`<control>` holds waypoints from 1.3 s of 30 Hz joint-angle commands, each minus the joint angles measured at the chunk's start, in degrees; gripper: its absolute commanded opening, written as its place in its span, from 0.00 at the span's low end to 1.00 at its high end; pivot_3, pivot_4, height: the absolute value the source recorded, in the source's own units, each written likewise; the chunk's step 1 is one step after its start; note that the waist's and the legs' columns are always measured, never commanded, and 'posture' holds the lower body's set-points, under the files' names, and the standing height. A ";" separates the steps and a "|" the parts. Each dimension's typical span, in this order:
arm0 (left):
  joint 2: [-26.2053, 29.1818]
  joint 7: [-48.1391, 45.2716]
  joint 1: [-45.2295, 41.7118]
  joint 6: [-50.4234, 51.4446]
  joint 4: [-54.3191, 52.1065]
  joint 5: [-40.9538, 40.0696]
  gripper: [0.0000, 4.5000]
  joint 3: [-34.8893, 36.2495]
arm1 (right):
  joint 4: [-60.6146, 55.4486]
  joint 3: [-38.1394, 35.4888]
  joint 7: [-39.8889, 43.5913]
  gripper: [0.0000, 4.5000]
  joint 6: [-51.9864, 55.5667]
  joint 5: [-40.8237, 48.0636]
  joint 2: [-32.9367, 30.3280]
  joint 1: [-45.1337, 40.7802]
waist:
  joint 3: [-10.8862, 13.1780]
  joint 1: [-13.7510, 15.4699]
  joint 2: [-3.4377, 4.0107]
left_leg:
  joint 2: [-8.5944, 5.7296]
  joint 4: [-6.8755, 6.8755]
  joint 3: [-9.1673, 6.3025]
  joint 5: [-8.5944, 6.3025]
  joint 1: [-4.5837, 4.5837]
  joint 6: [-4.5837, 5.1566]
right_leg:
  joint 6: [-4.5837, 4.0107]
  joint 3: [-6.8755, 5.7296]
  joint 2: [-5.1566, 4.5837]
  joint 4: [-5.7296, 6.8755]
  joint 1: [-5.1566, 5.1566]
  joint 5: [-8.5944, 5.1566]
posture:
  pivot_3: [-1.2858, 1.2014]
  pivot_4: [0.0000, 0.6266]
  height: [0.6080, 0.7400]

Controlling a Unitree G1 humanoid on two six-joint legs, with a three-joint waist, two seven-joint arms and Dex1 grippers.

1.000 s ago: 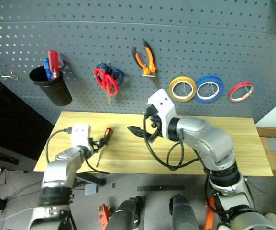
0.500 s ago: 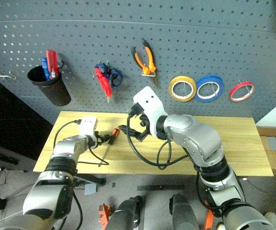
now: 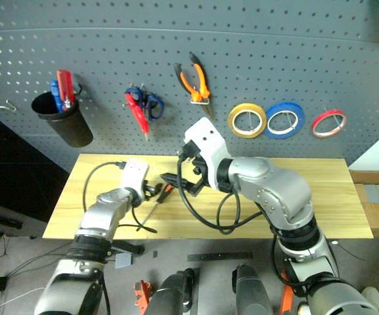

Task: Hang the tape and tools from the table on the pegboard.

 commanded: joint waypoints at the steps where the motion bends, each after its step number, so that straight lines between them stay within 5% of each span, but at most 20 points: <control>1: 0.21 -3.29 -0.37 3.01 -1.59 -0.03 0.78 -2.72 | -3.80 -1.29 0.34 1.00 1.18 1.73 -0.54 0.11 | 0.01 -0.09 -0.01 | 0.01 -0.01 0.00 0.00 0.00 0.00 | 0.00 -0.01 0.02 0.00 -0.01 0.00 | 0.46 0.47 1.00; 18: 0.78 -5.31 -6.45 -0.99 14.81 1.24 0.78 -3.73 | -4.01 -1.15 -1.92 1.00 1.88 1.66 -0.69 0.18 | 0.04 -0.18 -0.03 | 0.00 -0.07 0.02 0.00 0.00 0.00 | 0.03 -0.01 0.00 -0.07 -0.01 -0.02 | 0.46 0.45 1.00; 21: 1.55 -5.01 -6.57 -3.58 16.75 2.03 0.66 -3.57 | -3.94 -0.79 -1.89 1.00 1.59 1.40 -1.00 0.04 | 0.04 -0.19 -0.02 | 0.01 -0.08 0.01 0.00 0.00 0.00 | 0.03 -0.01 0.00 -0.07 -0.01 -0.02 | 0.46 0.44 1.00; 28: 2.78 -2.13 -2.34 -8.54 14.53 2.94 0.18 -1.74 | -3.93 -0.67 -1.15 1.00 0.88 1.58 -1.76 -0.14 | 0.03 -0.21 -0.02 | 0.01 -0.13 0.02 0.00 0.00 0.00 | 0.03 0.00 -0.02 -0.11 -0.02 -0.01 | 0.46 0.41 1.00; 39: 0.41 9.29 14.71 -11.52 -12.80 0.32 0.18 10.47 | -9.50 2.99 12.54 1.00 -14.51 0.90 -12.72 2.36 | 0.02 -0.05 -0.03 | 0.01 -0.28 0.04 0.00 -0.06 -0.01 | 0.02 0.00 -0.09 -0.26 -0.14 -0.01 | 0.47 0.38 1.00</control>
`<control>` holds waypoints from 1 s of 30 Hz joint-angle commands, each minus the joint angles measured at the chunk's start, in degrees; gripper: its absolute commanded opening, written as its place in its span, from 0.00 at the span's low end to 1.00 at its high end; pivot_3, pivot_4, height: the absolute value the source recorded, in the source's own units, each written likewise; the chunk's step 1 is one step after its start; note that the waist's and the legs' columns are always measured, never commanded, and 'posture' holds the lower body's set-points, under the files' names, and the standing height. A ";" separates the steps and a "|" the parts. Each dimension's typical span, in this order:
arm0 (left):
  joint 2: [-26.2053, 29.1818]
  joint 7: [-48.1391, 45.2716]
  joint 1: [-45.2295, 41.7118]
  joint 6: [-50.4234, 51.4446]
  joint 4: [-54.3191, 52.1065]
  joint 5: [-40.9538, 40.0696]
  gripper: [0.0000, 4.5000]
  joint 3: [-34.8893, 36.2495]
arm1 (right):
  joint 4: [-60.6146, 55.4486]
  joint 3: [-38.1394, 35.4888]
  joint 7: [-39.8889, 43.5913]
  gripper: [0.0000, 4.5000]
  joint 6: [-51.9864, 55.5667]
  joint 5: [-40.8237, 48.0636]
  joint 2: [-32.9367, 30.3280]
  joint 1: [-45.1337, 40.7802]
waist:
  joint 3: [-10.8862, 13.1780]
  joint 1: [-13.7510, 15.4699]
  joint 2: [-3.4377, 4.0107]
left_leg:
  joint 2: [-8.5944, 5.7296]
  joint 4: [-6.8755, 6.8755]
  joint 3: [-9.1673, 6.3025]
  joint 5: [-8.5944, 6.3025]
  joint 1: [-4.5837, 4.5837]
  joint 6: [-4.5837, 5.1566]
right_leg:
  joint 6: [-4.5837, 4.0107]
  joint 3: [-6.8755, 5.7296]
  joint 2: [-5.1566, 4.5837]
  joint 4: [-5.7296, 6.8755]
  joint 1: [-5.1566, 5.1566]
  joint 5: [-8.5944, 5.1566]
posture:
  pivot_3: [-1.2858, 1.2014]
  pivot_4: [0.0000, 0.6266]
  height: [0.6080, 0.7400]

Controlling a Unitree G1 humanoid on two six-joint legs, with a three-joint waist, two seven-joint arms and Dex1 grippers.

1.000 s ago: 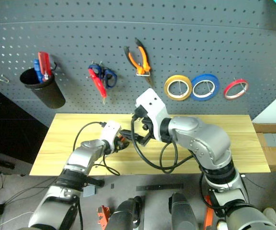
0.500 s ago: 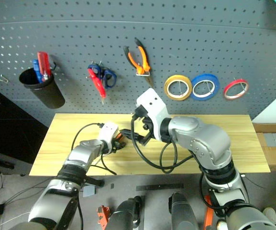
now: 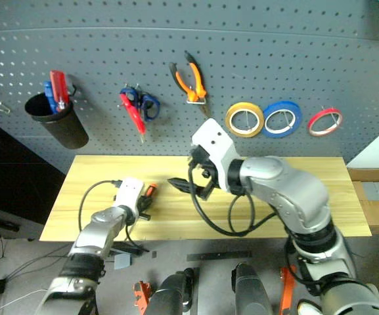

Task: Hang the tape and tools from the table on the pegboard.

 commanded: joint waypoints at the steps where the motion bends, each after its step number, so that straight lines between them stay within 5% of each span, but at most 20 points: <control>1: -1.12 4.96 4.23 -1.72 -12.78 -0.55 0.18 4.80 | -3.09 1.74 5.35 1.00 -7.96 -0.80 -2.50 1.11 | 0.00 0.03 0.00 | 0.00 -0.02 0.01 0.00 0.00 0.00 | 0.00 0.01 -0.01 -0.03 0.00 0.00 | 0.47 0.37 1.00; 9: -2.01 7.82 5.37 -10.77 -29.67 -2.73 0.18 10.23 | 0.03 1.69 12.18 1.00 -14.84 -0.95 -4.20 0.09 | -0.04 0.69 -0.02 | 0.04 -0.04 -0.01 0.01 0.00 0.00 | -0.01 -0.07 0.05 -0.32 0.16 0.01 | 0.49 0.32 1.00; 14: 1.23 8.26 -5.52 -12.08 -33.98 -3.59 0.18 12.24 | 3.94 0.81 13.60 1.00 -17.85 -2.33 -4.13 -2.05 | -0.08 2.03 -0.07 | 0.03 -0.03 0.00 0.02 0.00 -0.02 | -0.02 -0.11 0.08 -0.36 0.19 0.03 | 0.50 0.29 1.00; 21: 6.63 7.94 -29.38 -15.27 -19.28 -7.28 0.18 15.49 | 10.16 0.49 12.33 1.00 -20.99 -5.04 -1.94 -6.10 | -0.21 2.90 -0.22 | 0.00 0.03 0.11 0.15 -0.03 -0.24 | 0.07 -0.20 0.14 -0.40 0.24 0.17 | 0.50 0.27 1.00; 30: 11.87 7.11 -40.63 -30.76 8.50 -6.59 0.18 16.79 | 19.38 -0.96 6.42 1.00 -23.21 -9.78 4.53 -13.80 | -0.25 2.40 -0.21 | -0.04 0.00 0.21 0.20 -0.04 -0.32 | 0.05 -0.16 0.16 -0.38 0.13 0.19 | 0.48 0.27 1.00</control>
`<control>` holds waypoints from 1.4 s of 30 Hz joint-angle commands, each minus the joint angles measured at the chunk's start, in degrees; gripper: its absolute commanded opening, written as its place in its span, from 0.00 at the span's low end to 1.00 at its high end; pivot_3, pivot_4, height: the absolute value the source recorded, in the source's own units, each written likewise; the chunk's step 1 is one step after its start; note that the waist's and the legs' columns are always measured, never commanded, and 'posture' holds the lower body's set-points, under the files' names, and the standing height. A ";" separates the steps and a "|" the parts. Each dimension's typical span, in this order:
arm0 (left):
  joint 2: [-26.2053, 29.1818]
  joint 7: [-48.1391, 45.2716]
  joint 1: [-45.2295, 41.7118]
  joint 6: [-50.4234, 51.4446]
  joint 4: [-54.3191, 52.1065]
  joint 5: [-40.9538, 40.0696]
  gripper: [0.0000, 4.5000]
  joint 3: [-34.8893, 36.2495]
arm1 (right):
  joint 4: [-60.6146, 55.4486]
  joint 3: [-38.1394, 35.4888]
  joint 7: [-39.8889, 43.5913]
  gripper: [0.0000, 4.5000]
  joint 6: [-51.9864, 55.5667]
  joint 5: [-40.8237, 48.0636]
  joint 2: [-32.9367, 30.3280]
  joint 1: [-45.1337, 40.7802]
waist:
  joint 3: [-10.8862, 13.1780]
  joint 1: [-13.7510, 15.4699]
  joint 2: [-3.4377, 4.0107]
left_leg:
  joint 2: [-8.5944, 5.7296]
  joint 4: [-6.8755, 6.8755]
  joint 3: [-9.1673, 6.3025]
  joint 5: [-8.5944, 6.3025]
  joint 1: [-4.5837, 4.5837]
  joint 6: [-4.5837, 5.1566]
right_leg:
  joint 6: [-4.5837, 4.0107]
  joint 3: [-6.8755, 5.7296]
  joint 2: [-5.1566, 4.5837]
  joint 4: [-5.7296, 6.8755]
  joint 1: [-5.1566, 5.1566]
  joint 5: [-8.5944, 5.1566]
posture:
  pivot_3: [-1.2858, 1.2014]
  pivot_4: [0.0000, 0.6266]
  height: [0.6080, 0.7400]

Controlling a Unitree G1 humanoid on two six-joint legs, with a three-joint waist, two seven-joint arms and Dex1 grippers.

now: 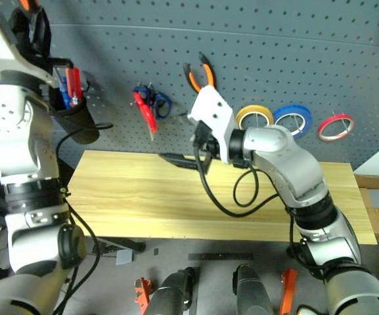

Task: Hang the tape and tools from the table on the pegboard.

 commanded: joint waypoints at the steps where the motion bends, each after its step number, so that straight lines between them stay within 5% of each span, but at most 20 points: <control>1: 2.02 0.61 -2.51 -5.76 4.76 0.14 0.18 1.43 | 1.02 -1.86 -2.32 1.00 -1.76 -1.52 2.09 -3.20 | 0.00 -0.21 0.00 | 0.01 0.00 -0.02 0.00 -0.03 0.00 | 0.00 0.02 -0.02 0.00 -0.03 0.00 | 0.48 0.28 1.00; 11: 2.21 3.58 2.13 -7.73 6.13 1.93 0.18 0.94 | 2.07 -2.50 -2.68 1.00 -1.72 -2.63 3.17 -4.61 | -0.06 -1.13 -0.10 | -0.04 0.47 0.00 0.00 -0.59 0.01 | 0.00 0.22 -0.11 0.59 -0.81 0.02 | 0.47 0.28 1.00; 20: 0.59 6.67 5.60 -5.96 0.00 1.46 0.86 1.02 | 2.06 -3.14 -2.41 1.00 -1.45 -2.13 3.29 -4.71 | -0.08 -1.67 -0.12 | 0.03 0.59 -0.05 -0.04 -0.47 0.10 | -0.11 0.20 -0.04 1.02 -0.85 0.09 | 0.48 0.28 1.00; 25: -1.48 5.51 7.71 -1.27 -11.86 -0.12 0.86 -1.10 | -0.21 -5.21 -1.59 1.00 -0.04 -0.24 2.14 -3.01 | -0.15 -1.66 -0.20 | 0.01 0.59 -0.02 0.06 -0.49 -0.07 | -0.11 0.22 -0.06 0.97 -0.85 0.09 | 0.48 0.27 1.00; 32: -5.00 -4.56 19.38 22.13 -37.29 -12.45 0.86 -10.93 | -11.10 -12.50 1.11 1.00 6.81 9.79 -3.60 6.73 | -0.91 -1.16 -0.23 | 0.01 0.59 0.09 0.03 -0.48 -0.03 | -0.11 0.31 -0.08 0.85 -0.75 0.09 | 0.49 0.23 1.00; 42: -6.43 -6.33 37.95 30.17 -47.77 -11.15 0.86 -16.58 | -18.91 -10.93 -4.18 1.00 1.33 4.64 -6.95 29.17 | -3.65 -1.35 0.31 | 0.21 0.59 0.46 -0.06 -0.07 0.14 | -0.15 0.35 0.11 0.97 -0.37 0.11 | 0.49 0.17 1.00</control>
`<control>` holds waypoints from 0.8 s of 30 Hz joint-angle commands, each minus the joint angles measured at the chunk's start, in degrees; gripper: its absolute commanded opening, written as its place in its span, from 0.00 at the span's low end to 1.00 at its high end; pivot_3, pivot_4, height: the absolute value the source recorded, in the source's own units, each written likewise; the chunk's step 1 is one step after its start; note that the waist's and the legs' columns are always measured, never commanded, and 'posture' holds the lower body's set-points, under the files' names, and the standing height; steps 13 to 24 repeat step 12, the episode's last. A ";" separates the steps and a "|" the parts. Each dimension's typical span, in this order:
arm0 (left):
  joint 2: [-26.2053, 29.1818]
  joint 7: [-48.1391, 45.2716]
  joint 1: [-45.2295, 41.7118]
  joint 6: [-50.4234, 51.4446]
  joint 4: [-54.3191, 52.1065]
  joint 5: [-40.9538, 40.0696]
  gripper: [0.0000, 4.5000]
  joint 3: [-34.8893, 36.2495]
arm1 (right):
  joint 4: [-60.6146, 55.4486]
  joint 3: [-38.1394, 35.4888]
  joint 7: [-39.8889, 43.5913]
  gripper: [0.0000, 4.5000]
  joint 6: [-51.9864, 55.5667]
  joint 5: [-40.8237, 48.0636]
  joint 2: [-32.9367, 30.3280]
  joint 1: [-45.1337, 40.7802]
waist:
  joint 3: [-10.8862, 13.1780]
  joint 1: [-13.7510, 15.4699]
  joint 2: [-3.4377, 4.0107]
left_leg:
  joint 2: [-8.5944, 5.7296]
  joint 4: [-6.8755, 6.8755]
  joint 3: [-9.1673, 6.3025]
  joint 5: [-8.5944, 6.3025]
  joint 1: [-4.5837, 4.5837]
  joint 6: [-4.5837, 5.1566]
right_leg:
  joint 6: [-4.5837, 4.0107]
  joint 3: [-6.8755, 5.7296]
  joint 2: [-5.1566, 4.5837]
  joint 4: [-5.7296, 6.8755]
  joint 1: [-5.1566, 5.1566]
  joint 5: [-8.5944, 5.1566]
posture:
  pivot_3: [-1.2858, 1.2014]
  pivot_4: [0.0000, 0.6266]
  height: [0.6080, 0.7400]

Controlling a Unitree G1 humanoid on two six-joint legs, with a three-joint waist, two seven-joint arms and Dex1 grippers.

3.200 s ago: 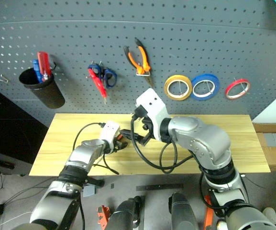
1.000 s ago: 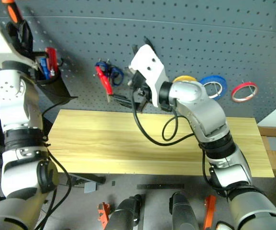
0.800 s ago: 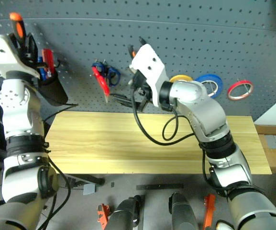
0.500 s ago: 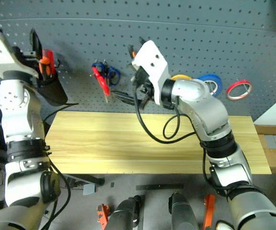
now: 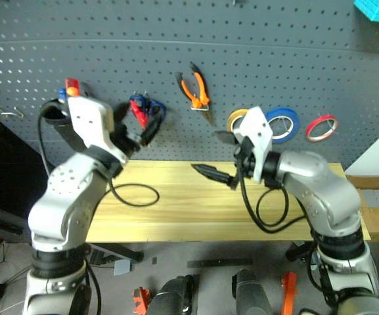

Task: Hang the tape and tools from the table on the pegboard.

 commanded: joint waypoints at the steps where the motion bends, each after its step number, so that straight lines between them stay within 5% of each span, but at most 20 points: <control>1: 0.36 -1.65 5.47 -1.71 -2.33 1.88 0.86 -1.53 | -1.74 0.23 -2.53 1.00 -7.38 -4.20 0.31 6.39 | -0.40 0.21 -0.01 | -0.01 -0.01 0.01 0.00 0.16 0.02 | 0.00 -0.02 0.01 -0.08 0.21 -0.01 | 0.49 0.17 1.00; 12: -3.47 2.19 18.33 -17.82 19.66 10.92 0.86 2.40 | 23.75 -1.58 -16.37 1.00 -36.34 -20.27 9.93 21.26 | -3.03 0.42 0.22 | 0.71 -0.31 0.31 -0.05 1.99 0.03 | -0.27 -0.04 0.59 -1.15 2.29 -0.19 | 0.49 0.10 1.00; 24: -3.47 2.19 18.33 -17.82 19.66 10.92 0.86 2.40 | 23.75 -1.58 -16.37 1.00 -36.34 -20.27 9.93 21.26 | -3.03 0.42 0.22 | 0.71 -0.31 0.31 -0.05 1.99 0.03 | -0.27 -0.04 0.59 -1.15 2.29 -0.19 | 0.49 0.10 1.00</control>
